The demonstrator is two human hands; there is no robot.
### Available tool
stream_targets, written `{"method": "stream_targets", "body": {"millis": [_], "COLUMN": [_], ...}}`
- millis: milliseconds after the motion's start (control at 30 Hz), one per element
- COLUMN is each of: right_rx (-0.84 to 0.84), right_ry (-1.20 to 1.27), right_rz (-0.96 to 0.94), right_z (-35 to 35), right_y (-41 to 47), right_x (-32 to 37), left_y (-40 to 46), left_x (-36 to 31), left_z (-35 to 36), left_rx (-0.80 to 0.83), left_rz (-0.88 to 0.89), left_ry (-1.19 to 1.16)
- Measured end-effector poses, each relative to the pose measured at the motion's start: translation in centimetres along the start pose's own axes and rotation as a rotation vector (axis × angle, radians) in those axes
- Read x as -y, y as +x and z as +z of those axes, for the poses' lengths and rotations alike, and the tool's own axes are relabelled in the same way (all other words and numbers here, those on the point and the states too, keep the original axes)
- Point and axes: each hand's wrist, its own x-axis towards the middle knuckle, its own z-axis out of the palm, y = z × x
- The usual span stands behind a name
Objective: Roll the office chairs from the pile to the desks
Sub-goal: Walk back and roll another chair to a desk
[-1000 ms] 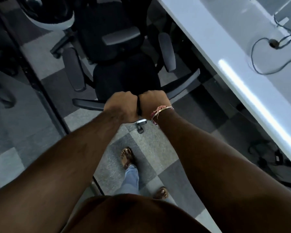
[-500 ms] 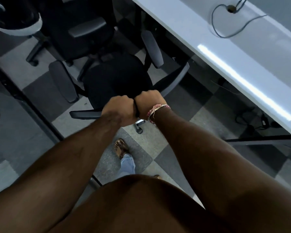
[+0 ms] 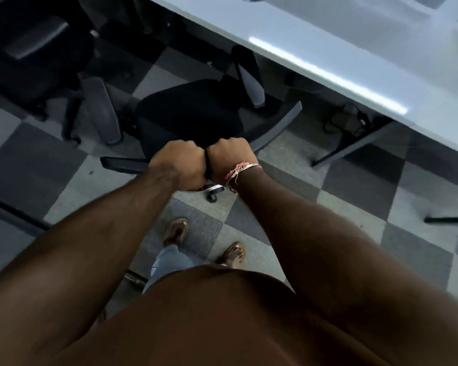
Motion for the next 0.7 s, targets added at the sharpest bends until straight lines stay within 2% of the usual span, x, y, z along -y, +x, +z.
{"method": "stream_targets", "body": {"millis": [200, 367, 467, 700], "right_rx": [0.010, 0.028, 0.058, 0.057], "right_ry": [0.054, 0.106, 0.143, 0.234], "right_rz": [0.221, 0.399, 0.572, 0.818], "right_z": [1.2, 2.4, 3.2, 3.6], "right_y": [-5.9, -11.0, -14.5, -20.7], "right_x": [-0.8, 0.9, 2.5, 5.8], "left_y": [0.1, -0.9, -2.2, -4.3], "left_x": [-4.0, -7.0, -9.3, -13.7], "left_z": [-0.7, 0.5, 0.8, 0.4], "left_rx": [-0.027, -0.055, -0.044, -0.011], "left_rz": [0.262, 0.421, 0.540, 0.778], "left_ry": [0.095, 0.129, 0.177, 0.303]}}
